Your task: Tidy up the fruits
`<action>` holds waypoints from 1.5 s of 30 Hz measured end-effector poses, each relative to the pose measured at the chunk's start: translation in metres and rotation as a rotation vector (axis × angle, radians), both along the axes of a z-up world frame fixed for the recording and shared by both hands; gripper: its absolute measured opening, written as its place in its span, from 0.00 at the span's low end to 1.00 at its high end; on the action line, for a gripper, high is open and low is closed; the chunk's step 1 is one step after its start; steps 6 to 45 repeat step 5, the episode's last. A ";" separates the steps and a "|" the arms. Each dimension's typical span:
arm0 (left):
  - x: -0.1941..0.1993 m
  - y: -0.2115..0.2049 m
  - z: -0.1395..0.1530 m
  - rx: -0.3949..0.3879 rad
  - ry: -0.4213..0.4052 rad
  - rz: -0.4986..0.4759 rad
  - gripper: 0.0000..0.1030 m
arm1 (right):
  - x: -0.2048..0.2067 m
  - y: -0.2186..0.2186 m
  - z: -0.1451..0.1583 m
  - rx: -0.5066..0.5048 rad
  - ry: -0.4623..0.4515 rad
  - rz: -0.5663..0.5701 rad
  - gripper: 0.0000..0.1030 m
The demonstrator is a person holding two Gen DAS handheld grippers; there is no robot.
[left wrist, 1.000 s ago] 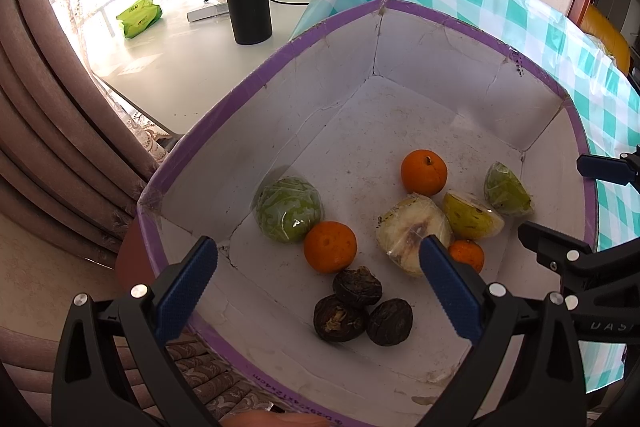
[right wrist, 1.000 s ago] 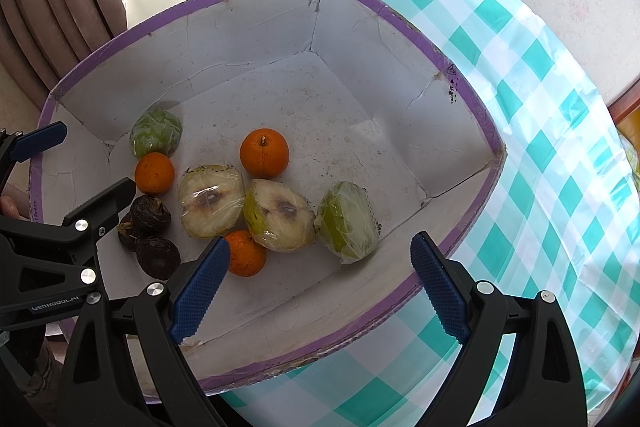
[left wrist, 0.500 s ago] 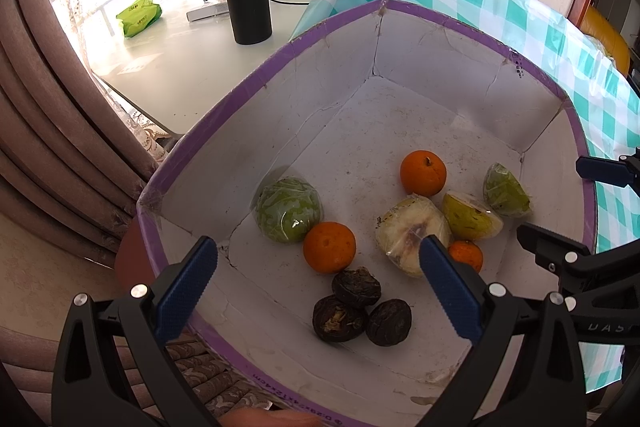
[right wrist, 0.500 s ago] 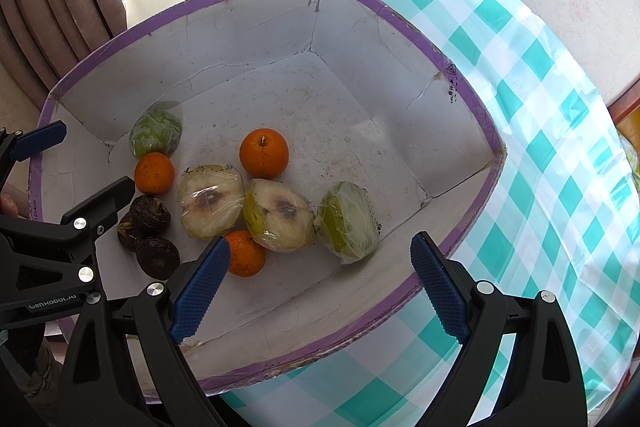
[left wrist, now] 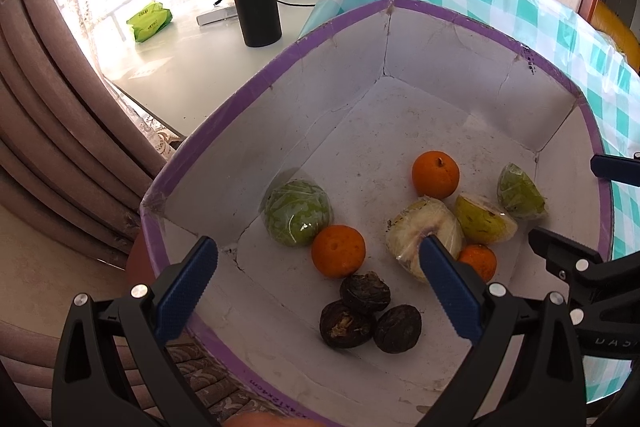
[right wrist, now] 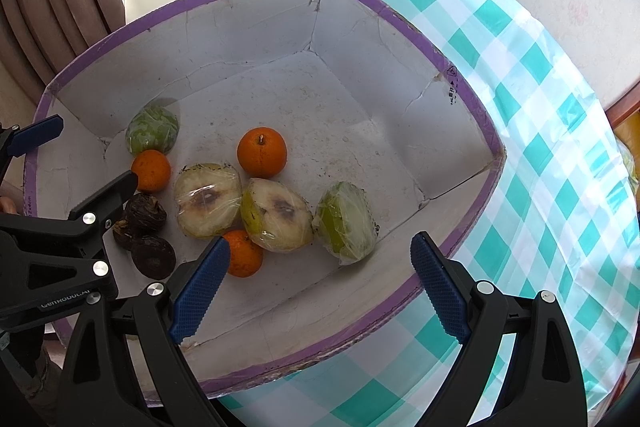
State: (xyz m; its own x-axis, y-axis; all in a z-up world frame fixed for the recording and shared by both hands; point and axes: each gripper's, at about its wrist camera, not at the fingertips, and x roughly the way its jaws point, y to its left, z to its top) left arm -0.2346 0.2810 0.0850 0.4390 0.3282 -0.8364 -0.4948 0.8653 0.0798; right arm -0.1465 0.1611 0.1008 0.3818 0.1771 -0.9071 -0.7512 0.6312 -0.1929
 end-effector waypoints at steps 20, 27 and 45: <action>-0.008 -0.010 0.037 0.186 -0.055 0.134 0.98 | 0.002 -0.011 0.011 0.114 0.023 -0.005 0.85; -0.008 -0.010 0.037 0.186 -0.055 0.134 0.98 | 0.002 -0.011 0.011 0.114 0.023 -0.005 0.85; -0.008 -0.010 0.037 0.186 -0.055 0.134 0.98 | 0.002 -0.011 0.011 0.114 0.023 -0.005 0.85</action>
